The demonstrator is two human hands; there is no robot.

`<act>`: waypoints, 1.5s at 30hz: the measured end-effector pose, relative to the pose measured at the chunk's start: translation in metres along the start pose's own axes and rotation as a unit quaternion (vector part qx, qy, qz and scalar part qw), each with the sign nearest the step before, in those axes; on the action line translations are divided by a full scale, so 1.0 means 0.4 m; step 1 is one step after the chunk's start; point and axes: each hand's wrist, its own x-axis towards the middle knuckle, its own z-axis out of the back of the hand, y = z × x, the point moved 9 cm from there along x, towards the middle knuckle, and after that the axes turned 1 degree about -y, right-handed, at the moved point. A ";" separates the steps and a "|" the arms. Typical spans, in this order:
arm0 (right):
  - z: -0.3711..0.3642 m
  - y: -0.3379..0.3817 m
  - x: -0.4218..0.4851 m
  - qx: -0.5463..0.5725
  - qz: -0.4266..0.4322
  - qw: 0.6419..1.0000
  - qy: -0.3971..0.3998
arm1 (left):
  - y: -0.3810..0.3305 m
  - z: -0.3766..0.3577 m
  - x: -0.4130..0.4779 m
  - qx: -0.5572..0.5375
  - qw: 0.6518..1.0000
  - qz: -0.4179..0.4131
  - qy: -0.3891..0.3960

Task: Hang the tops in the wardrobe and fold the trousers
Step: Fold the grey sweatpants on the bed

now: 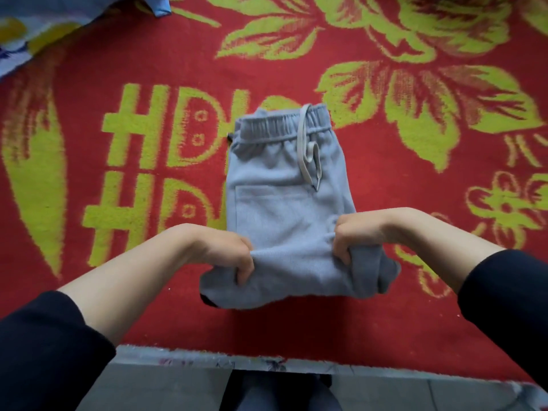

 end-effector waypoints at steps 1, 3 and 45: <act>-0.017 -0.009 -0.003 0.033 -0.011 0.999 0.017 | 0.000 -0.017 -0.005 -0.016 1.000 0.001 0.026; -0.023 -0.029 -0.005 0.106 -0.029 0.994 0.022 | -0.004 -0.018 -0.009 -0.029 0.998 -0.016 0.044; 0.461 0.034 0.153 0.094 0.079 0.941 -0.314 | -0.129 0.512 0.229 0.118 0.921 -0.109 -0.354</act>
